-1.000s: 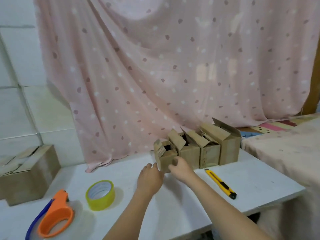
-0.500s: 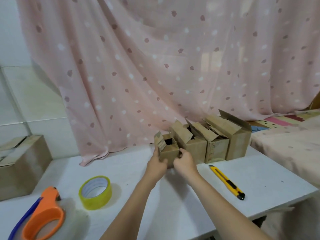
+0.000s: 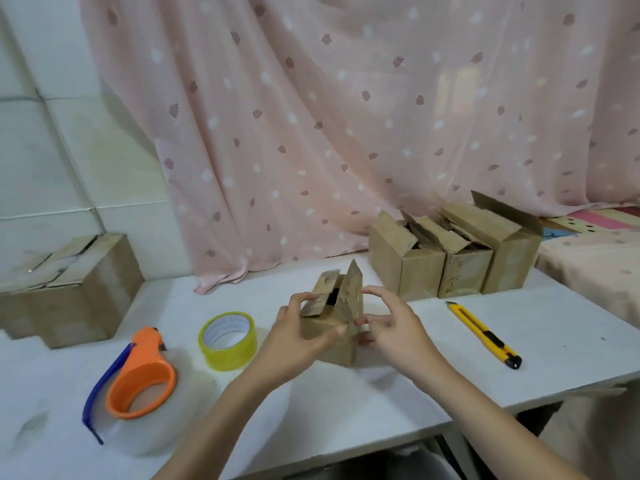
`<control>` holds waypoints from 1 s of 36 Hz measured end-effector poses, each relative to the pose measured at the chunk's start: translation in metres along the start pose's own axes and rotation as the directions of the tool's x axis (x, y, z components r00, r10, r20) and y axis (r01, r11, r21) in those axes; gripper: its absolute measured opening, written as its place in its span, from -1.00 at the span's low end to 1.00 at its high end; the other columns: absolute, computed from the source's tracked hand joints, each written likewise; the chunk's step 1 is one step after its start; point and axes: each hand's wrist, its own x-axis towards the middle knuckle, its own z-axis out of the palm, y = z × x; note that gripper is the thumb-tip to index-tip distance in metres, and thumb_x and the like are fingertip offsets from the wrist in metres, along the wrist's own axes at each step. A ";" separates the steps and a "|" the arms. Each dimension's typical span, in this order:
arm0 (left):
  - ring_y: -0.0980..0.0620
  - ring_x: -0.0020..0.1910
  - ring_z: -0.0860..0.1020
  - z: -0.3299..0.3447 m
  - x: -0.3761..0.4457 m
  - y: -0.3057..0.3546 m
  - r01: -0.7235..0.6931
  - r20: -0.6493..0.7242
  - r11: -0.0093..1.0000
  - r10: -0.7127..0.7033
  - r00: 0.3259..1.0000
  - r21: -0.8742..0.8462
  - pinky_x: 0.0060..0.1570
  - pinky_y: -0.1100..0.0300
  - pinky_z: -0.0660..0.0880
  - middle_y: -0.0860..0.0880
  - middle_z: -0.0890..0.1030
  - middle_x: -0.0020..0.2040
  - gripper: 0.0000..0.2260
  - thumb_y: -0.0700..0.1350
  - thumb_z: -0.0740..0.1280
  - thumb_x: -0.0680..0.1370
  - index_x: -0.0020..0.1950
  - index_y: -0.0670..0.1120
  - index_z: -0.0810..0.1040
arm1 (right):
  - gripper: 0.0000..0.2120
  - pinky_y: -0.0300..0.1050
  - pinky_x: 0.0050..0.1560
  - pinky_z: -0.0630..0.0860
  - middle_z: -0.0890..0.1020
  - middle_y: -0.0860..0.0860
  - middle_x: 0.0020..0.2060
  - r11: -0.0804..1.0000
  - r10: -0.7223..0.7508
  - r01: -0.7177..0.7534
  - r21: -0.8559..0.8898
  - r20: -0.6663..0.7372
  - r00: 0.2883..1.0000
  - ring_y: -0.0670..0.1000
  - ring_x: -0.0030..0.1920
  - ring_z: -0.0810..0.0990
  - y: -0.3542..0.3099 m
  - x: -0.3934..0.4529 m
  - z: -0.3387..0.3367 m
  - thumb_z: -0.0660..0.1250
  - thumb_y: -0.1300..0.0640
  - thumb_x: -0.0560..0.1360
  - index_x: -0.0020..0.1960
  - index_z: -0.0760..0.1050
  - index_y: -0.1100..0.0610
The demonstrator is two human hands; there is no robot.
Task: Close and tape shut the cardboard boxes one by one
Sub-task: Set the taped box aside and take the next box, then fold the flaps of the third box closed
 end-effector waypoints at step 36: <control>0.13 0.25 0.44 -0.003 -0.023 0.009 0.051 0.041 0.989 -0.046 0.998 -0.140 0.21 0.09 0.51 0.12 0.30 0.23 -0.25 0.24 0.47 0.31 0.40 0.38 0.16 | -0.29 0.18 0.05 0.63 0.57 0.15 0.19 0.892 0.375 -0.341 -0.298 0.064 0.925 0.25 0.07 0.64 -0.042 0.032 0.003 0.42 -0.19 0.50 0.45 0.26 0.19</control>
